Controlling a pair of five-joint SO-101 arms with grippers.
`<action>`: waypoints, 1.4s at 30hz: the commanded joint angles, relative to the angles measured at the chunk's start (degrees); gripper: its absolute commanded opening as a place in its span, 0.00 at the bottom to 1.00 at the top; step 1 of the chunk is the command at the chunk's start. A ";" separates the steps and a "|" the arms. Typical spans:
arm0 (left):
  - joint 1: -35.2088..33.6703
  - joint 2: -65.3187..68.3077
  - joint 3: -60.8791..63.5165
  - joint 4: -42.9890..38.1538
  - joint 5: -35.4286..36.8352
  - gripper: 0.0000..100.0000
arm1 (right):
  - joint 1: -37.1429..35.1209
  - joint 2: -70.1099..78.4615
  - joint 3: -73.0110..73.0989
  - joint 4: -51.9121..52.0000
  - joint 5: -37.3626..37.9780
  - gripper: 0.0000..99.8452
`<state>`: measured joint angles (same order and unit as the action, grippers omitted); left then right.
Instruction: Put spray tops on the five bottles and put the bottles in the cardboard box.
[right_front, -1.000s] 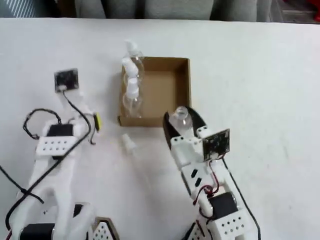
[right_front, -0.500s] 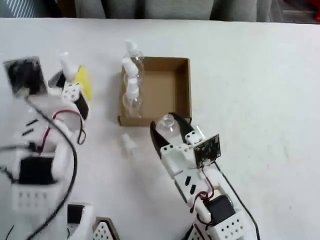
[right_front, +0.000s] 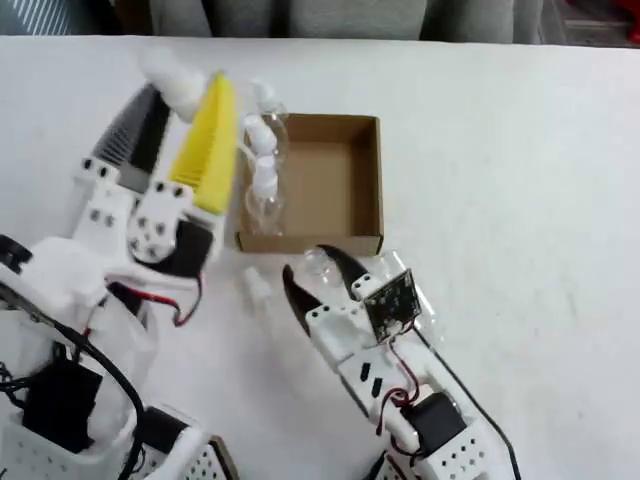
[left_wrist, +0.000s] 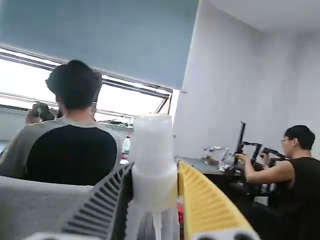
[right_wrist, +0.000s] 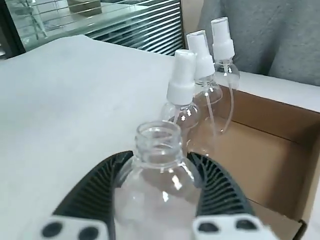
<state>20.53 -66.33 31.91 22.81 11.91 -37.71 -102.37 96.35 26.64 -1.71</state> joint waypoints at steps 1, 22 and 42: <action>2.51 5.85 -3.25 -2.46 0.00 0.02 | -0.13 -0.75 0.53 0.22 -0.35 0.02; 4.44 -3.74 15.82 -5.71 0.00 0.02 | 0.04 -0.75 0.53 0.22 -0.18 0.02; 4.53 -7.08 24.88 -8.79 0.26 0.02 | 0.04 -0.66 0.53 0.31 -0.18 0.02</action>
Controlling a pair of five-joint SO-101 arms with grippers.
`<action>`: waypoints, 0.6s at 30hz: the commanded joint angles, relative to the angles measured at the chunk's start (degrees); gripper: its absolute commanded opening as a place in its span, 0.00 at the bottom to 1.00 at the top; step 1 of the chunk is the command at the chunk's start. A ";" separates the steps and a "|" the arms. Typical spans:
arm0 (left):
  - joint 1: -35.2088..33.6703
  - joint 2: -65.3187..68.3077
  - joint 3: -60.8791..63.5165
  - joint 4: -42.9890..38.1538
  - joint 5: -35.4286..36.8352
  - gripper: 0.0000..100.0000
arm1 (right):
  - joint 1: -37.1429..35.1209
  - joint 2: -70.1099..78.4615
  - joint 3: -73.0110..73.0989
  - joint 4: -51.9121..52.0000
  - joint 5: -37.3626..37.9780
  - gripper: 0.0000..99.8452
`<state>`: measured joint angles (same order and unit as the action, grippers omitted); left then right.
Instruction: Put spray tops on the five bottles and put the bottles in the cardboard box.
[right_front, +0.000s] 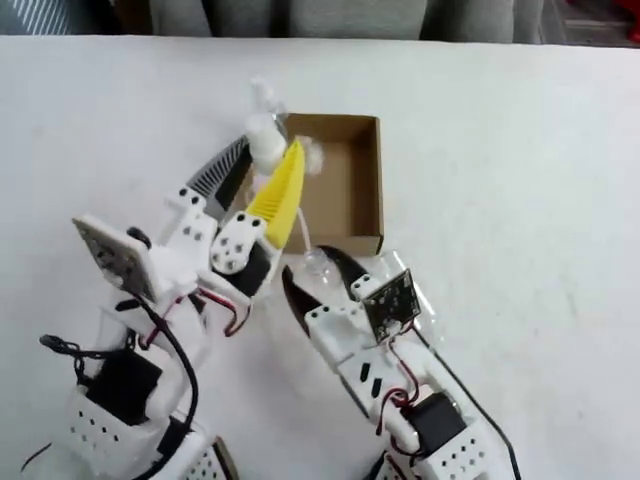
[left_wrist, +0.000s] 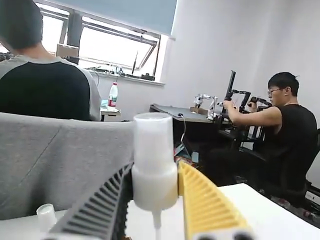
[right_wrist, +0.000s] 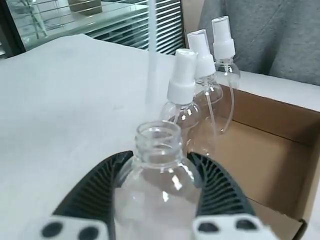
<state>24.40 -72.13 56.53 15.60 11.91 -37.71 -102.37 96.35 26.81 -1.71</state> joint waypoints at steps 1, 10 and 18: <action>0.66 -1.27 0.70 -1.58 0.26 0.02 | 0.04 -0.66 0.53 0.13 -0.18 0.02; 1.71 -1.27 1.14 -1.58 0.26 0.02 | 0.04 -0.66 0.53 0.13 -0.18 0.02; 4.70 -1.27 4.48 -1.58 0.26 0.02 | 0.04 -0.66 0.53 0.13 -0.18 0.02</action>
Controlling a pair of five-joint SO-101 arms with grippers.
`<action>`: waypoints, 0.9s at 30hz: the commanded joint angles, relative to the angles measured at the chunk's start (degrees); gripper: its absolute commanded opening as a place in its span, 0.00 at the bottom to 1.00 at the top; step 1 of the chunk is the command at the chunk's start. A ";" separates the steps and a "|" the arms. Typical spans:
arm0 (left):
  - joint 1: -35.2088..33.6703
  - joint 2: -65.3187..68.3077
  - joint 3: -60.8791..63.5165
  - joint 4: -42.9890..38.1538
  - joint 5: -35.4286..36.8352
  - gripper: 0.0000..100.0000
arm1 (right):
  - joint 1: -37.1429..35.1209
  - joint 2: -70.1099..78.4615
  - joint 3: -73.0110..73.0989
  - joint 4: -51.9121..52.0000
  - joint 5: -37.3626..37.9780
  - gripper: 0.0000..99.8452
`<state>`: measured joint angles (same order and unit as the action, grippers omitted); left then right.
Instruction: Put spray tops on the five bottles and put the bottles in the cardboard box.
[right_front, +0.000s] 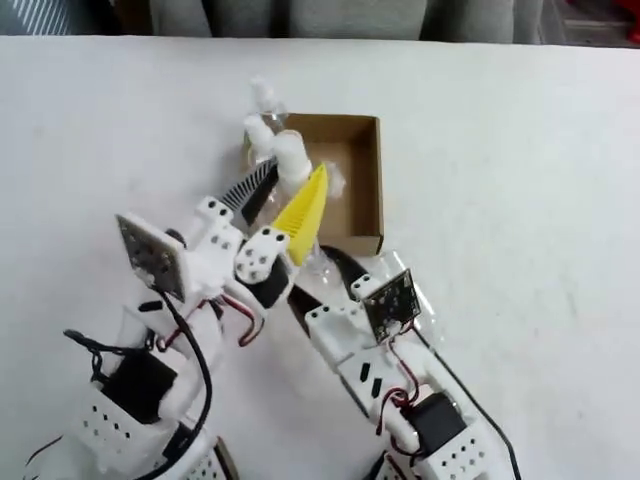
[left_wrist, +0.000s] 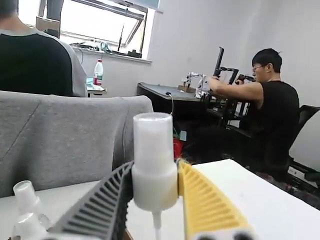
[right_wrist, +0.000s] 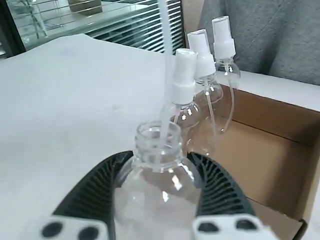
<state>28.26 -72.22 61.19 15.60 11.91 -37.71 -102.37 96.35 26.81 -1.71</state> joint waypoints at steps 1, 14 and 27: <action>0.75 -1.19 0.18 -1.58 0.26 0.02 | 0.04 -0.66 0.53 0.13 -0.18 0.02; 1.19 -6.99 9.23 -1.58 0.26 0.02 | 0.04 -0.66 0.53 0.13 -0.18 0.02; 1.19 -11.56 19.16 -1.14 0.18 0.02 | 0.04 -0.66 0.53 0.13 -0.09 0.02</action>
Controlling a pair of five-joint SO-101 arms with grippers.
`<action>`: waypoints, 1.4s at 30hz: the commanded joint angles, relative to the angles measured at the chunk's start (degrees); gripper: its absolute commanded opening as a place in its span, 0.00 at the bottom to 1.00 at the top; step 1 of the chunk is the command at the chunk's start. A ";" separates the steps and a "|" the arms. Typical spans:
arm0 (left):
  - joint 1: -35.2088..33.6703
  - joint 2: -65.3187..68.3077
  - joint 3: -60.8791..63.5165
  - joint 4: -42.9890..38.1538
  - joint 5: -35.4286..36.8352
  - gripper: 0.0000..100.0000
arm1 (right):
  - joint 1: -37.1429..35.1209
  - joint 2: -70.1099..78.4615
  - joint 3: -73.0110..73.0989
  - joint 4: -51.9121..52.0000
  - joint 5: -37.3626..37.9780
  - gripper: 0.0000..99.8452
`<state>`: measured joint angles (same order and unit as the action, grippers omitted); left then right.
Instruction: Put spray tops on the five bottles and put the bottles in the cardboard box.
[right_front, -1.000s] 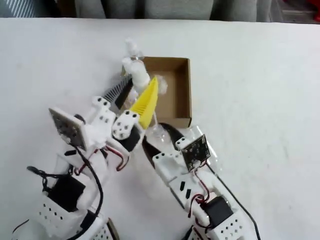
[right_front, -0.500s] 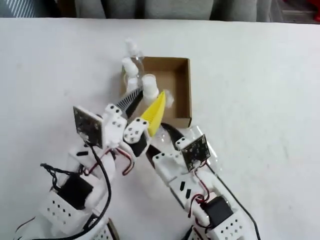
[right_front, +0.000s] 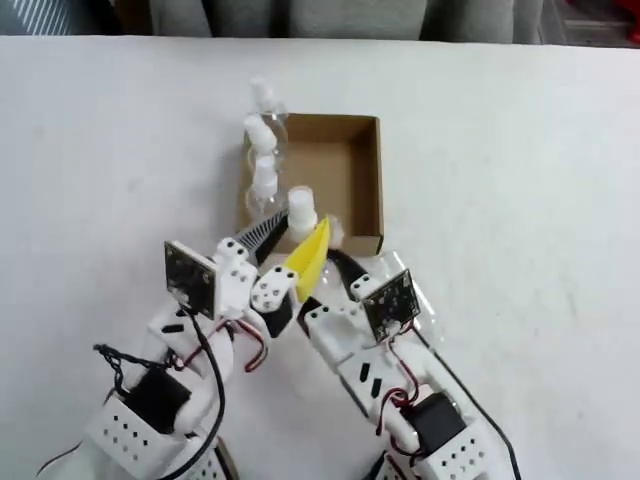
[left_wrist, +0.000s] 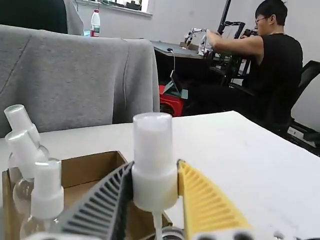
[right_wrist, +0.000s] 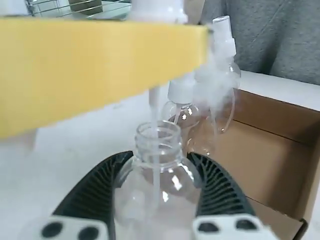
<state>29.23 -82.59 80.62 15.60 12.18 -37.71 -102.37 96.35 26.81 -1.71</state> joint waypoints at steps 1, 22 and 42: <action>0.22 -1.19 -0.18 -1.05 0.00 0.02 | 0.13 -0.66 0.53 0.13 -0.09 0.02; 3.91 -1.27 2.81 -1.14 -0.26 0.02 | 1.27 -0.66 0.53 0.04 0.00 0.02; 4.18 -18.07 7.30 13.01 0.09 0.29 | 1.27 -0.75 0.53 0.04 -0.09 0.02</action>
<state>32.57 -95.25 88.35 23.96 12.09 -37.19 -102.46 96.35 26.99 -1.71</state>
